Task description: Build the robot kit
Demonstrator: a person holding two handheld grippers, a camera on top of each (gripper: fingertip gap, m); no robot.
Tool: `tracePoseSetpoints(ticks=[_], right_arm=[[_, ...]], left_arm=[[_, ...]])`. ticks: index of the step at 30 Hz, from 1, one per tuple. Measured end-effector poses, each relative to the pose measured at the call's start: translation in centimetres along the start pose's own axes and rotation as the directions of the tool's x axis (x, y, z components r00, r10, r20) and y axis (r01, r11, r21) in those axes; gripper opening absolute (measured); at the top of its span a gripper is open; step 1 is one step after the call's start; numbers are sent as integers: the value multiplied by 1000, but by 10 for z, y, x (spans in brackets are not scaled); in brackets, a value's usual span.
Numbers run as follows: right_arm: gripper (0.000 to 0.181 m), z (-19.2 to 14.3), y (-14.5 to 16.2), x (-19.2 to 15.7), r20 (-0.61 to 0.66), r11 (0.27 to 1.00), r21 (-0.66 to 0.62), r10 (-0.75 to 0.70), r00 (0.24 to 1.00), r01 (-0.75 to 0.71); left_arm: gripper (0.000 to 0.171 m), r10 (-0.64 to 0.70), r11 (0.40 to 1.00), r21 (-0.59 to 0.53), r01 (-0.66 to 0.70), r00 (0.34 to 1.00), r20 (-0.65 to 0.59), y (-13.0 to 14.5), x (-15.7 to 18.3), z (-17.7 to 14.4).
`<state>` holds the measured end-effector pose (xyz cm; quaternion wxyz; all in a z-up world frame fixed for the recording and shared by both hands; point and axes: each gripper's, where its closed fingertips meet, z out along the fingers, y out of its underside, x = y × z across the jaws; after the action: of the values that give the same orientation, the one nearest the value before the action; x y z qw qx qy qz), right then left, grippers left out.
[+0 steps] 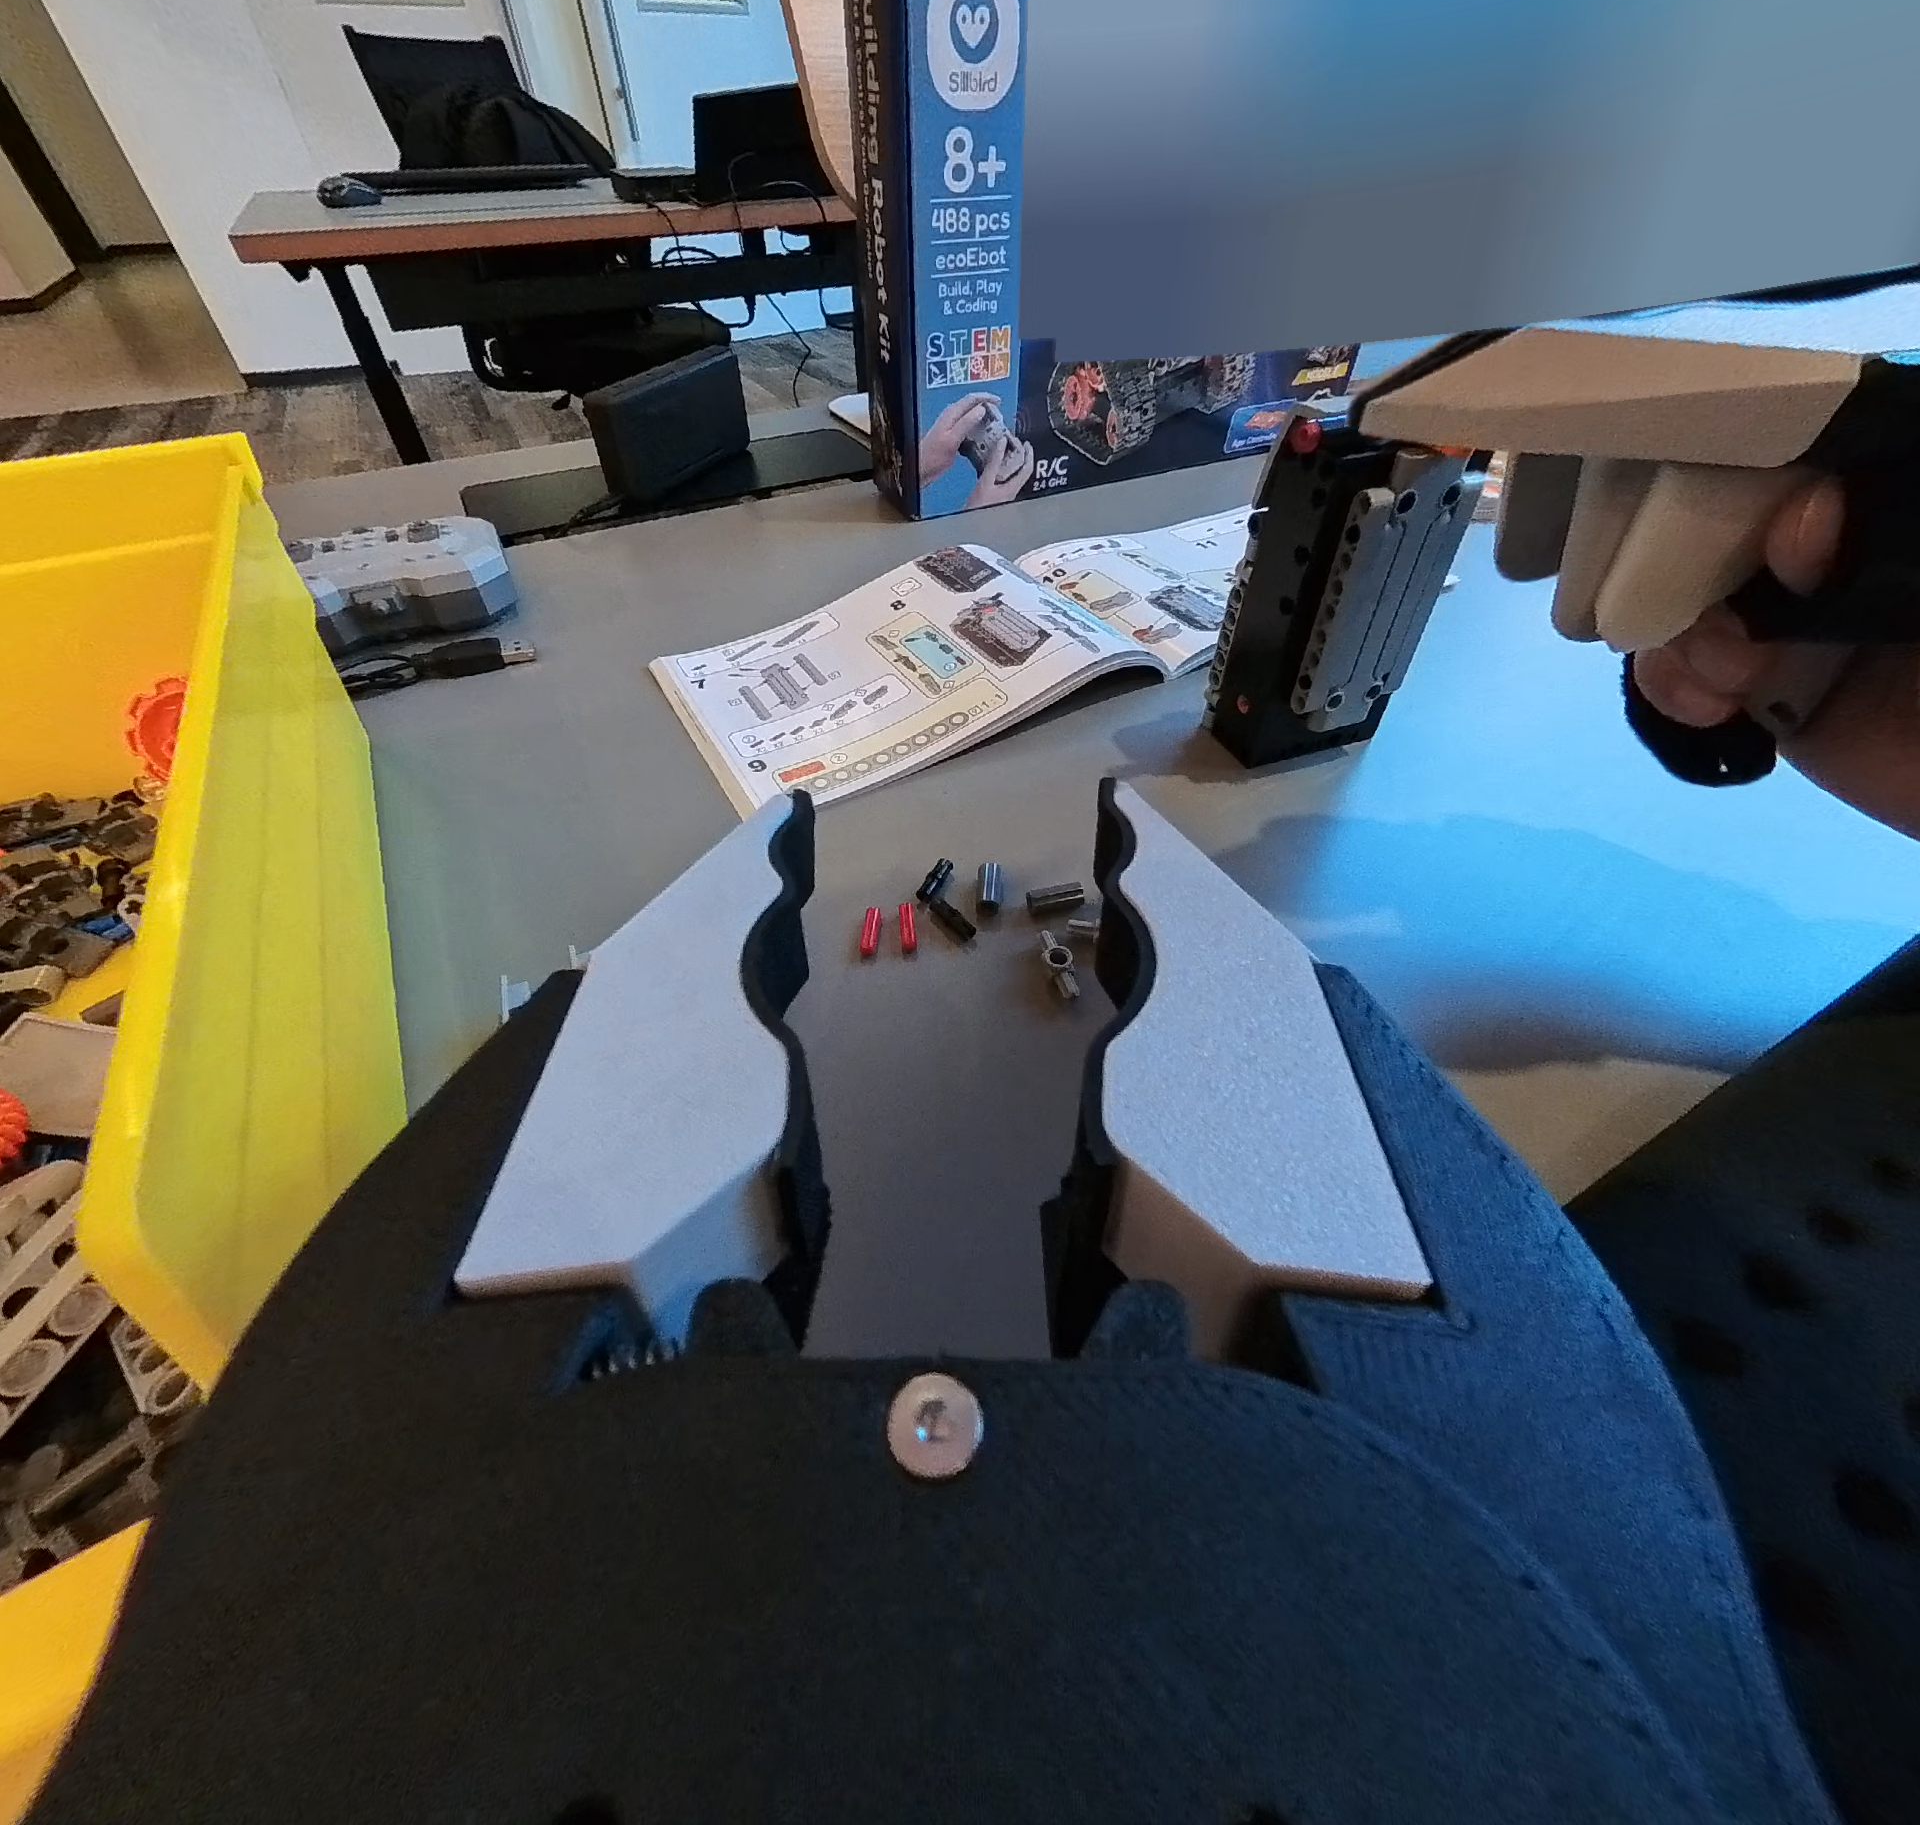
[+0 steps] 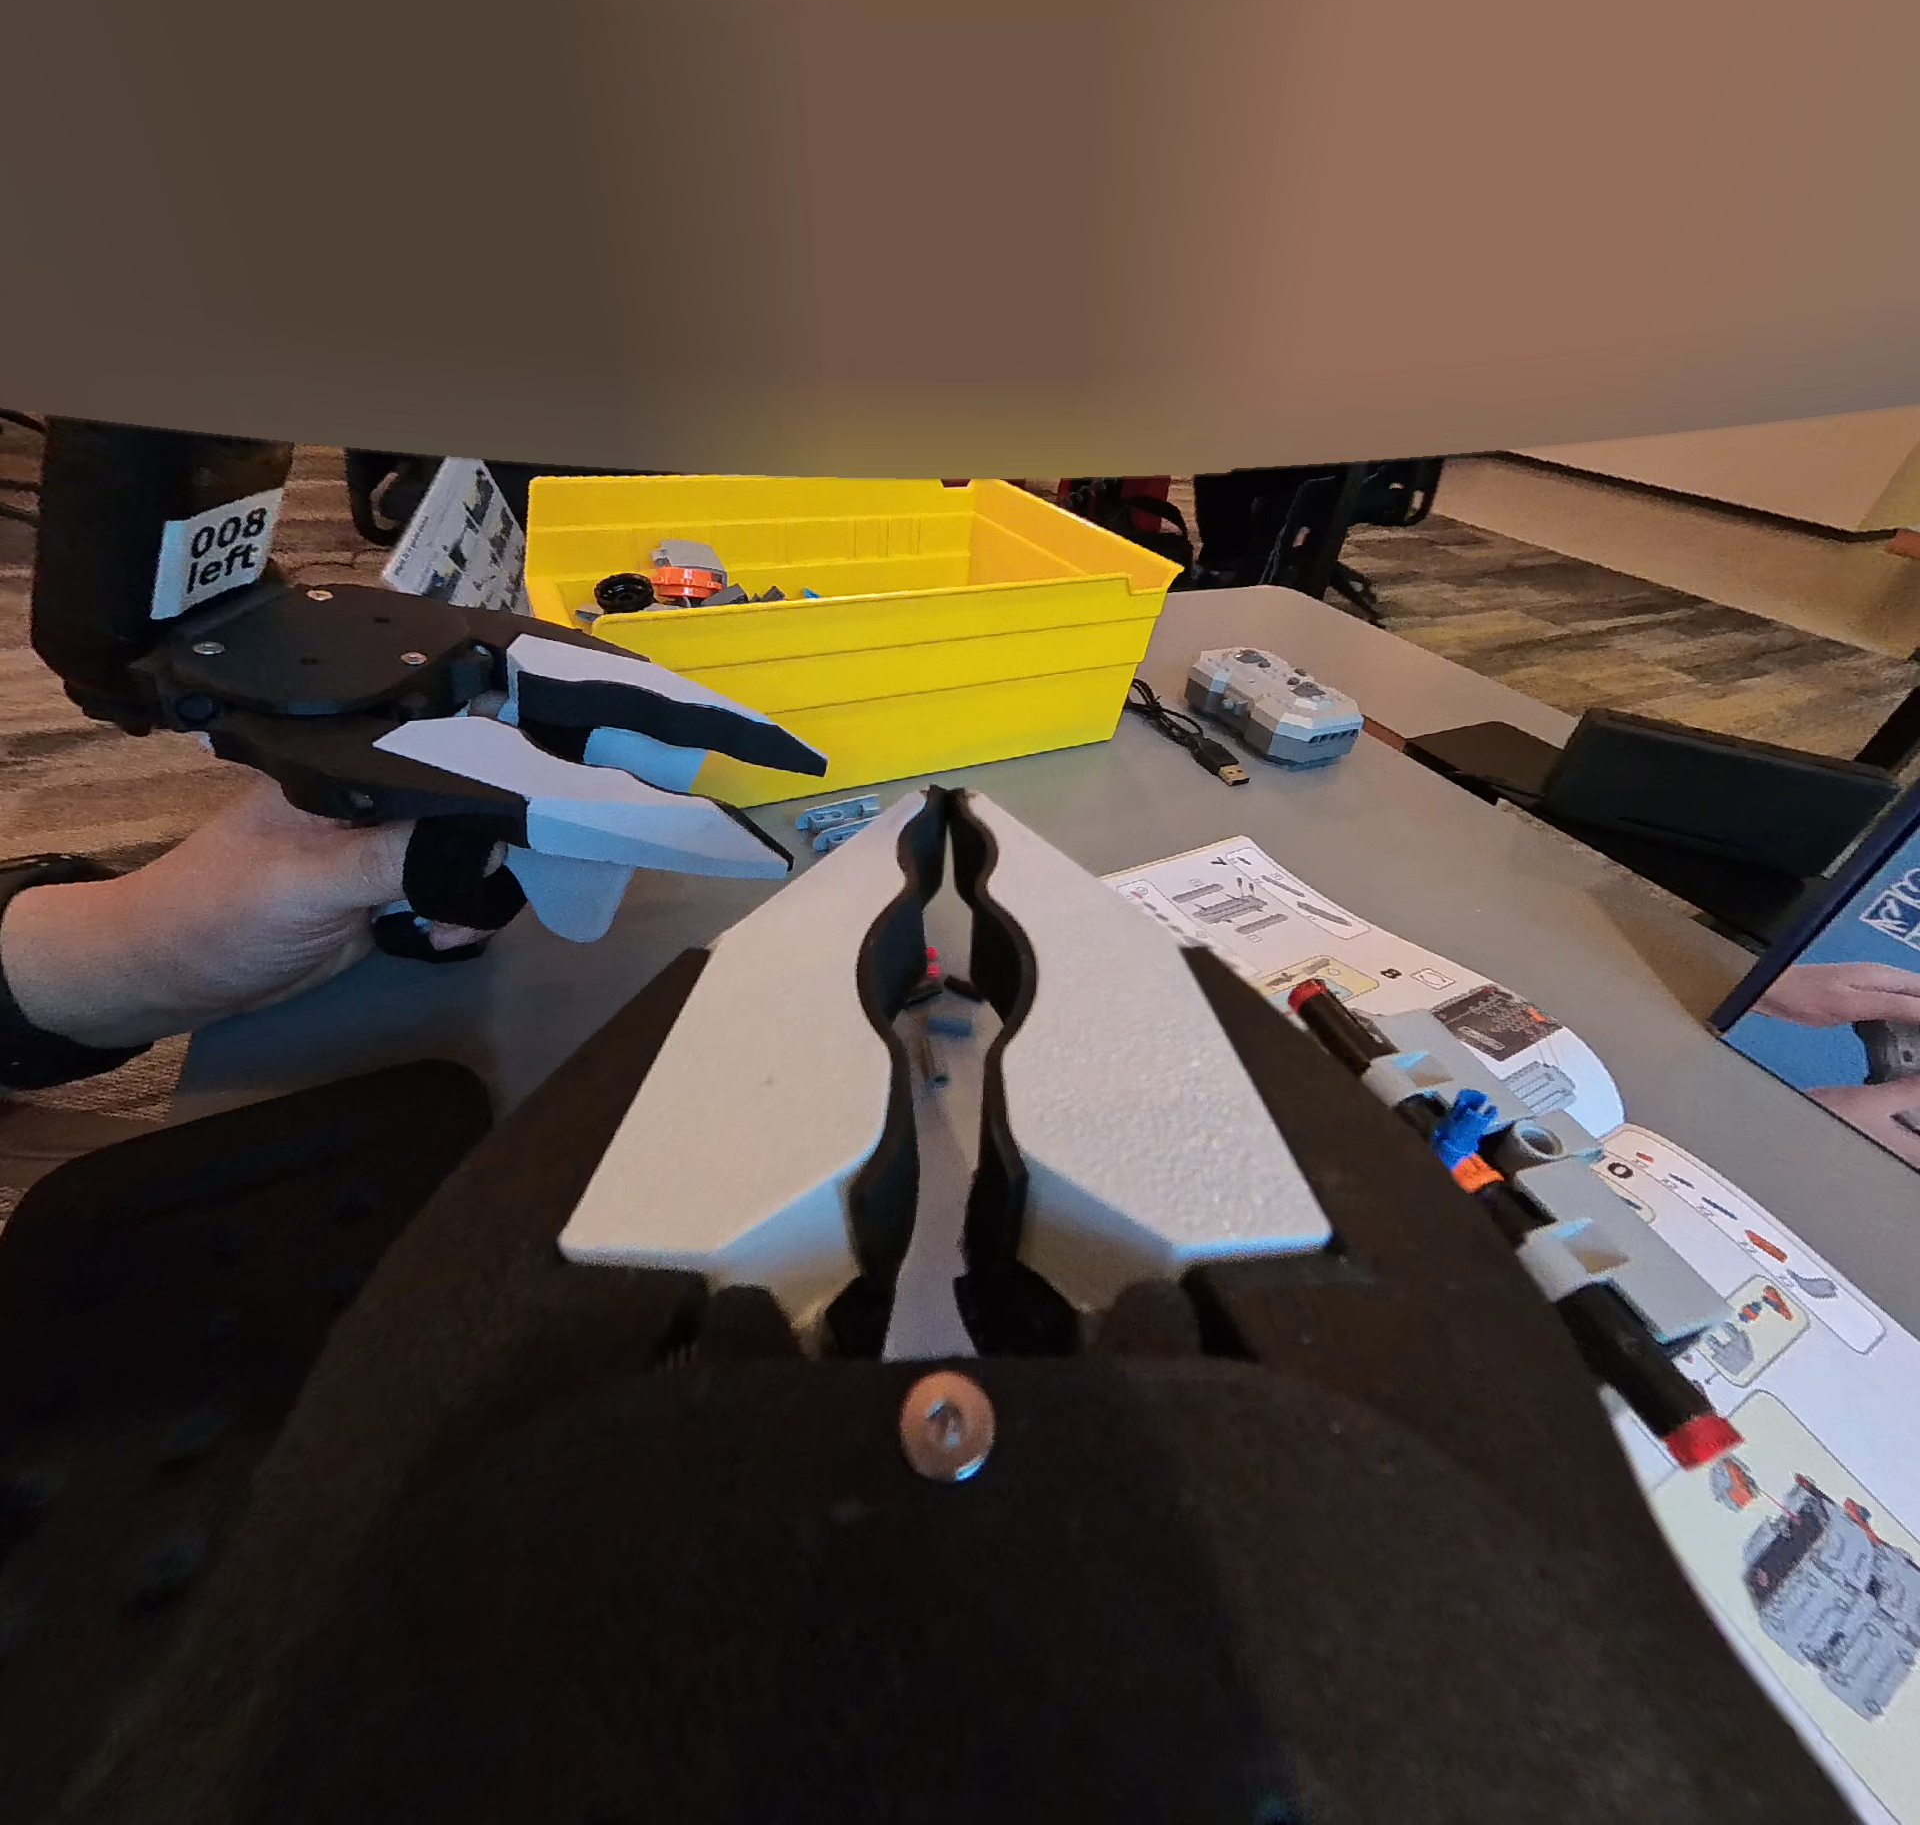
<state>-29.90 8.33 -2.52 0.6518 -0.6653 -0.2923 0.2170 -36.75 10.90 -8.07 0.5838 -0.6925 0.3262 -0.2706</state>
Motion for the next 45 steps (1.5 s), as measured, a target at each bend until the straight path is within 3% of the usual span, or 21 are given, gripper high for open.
tracePoseSetpoints(ticks=[20, 35, 45], right_arm=[[0, 3, 4, -3, 8, 999, -16, -31, 999, 31], [0, 5, 14, 5, -58, 996, -68, -67, 996, 63], [0, 5, 15, 5, -52, 998, -55, -12, 999, 9]], left_arm=[[50, 1, 1000, -1, -1, 1000, -3, 0, 1, 0], [48, -5, 1000, -4, 5, 1000, -2, 1, 0, 0], [48, -9, 1000, -5, 9, 1000, -5, 1, 0, 0]])
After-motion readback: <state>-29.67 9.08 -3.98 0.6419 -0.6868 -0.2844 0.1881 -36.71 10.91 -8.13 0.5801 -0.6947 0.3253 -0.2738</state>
